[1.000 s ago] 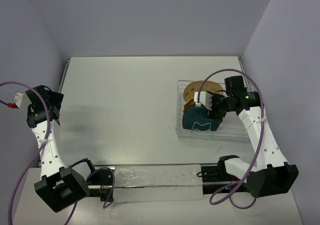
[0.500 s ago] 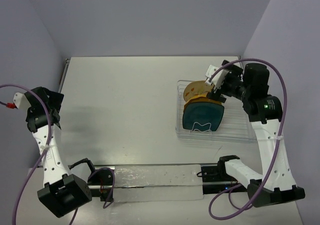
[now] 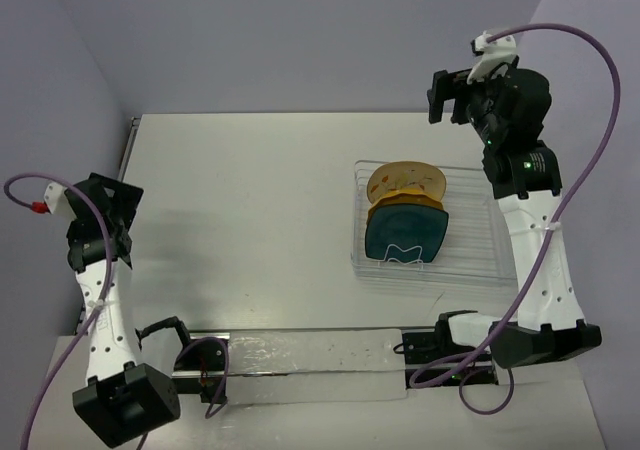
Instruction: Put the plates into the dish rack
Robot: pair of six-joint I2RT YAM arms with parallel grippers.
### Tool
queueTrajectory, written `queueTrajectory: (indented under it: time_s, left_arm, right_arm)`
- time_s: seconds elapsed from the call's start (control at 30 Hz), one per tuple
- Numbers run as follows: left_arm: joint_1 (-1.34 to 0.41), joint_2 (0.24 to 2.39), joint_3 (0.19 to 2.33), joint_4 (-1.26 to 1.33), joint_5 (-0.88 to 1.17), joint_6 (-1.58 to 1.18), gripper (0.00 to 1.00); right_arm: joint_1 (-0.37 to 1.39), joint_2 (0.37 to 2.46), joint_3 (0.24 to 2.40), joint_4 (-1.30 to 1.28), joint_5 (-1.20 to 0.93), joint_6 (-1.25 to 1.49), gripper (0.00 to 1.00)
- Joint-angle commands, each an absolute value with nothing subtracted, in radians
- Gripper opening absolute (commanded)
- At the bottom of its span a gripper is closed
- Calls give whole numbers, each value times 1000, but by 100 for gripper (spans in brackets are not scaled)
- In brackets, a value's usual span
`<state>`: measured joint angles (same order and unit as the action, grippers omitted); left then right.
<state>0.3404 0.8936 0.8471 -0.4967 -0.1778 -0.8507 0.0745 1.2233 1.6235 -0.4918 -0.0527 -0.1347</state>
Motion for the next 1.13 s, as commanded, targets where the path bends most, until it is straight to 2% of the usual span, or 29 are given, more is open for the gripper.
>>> queueTrajectory:
  time_s: [0.0,0.23,0.43,1.1]
  left_arm:
    - [176,940,877,-372,-242,-860,99]
    - [8,1106,1012,-411,-354,-798,99]
    - [-29,1061,992,-383,-374,-788,99]
    - [-76,1003,994,-425,-439,-784,99]
  right_arm:
    - [56,1110,1455,-448,226,333,100]
    - [34,909,1066,-446,355,418,100]
    - [18,683,905,-449,501,439,100]
    - [8,620,940,-476,370,384,100]
